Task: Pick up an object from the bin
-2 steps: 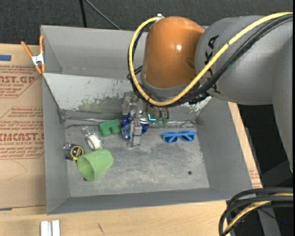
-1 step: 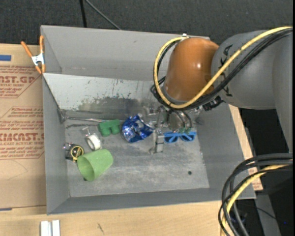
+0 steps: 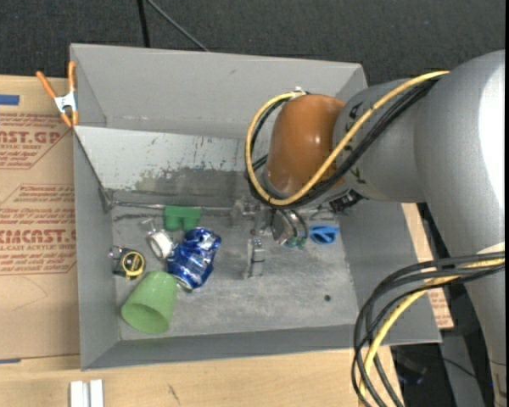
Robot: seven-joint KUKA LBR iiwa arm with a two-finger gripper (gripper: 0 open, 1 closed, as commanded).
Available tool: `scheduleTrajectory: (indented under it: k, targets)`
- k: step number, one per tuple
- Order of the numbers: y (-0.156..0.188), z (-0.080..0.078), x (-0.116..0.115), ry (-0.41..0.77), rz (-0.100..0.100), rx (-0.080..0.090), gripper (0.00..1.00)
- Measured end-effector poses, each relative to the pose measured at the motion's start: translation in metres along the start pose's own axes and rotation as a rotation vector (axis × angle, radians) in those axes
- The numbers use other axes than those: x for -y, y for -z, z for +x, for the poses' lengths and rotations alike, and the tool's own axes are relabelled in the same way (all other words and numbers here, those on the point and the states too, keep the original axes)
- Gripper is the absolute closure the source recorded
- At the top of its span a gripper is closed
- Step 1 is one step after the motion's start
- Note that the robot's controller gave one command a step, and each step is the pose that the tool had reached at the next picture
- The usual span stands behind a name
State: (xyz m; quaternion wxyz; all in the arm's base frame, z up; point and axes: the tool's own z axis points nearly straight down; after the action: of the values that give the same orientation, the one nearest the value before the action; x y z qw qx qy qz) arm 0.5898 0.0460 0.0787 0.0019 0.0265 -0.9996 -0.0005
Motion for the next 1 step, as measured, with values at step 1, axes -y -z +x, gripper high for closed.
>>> scheduleTrajectory:
  k: [1]
  targets:
    - [-0.0067,0.0075,-0.0963,0.017,-0.004,0.004,0.0]
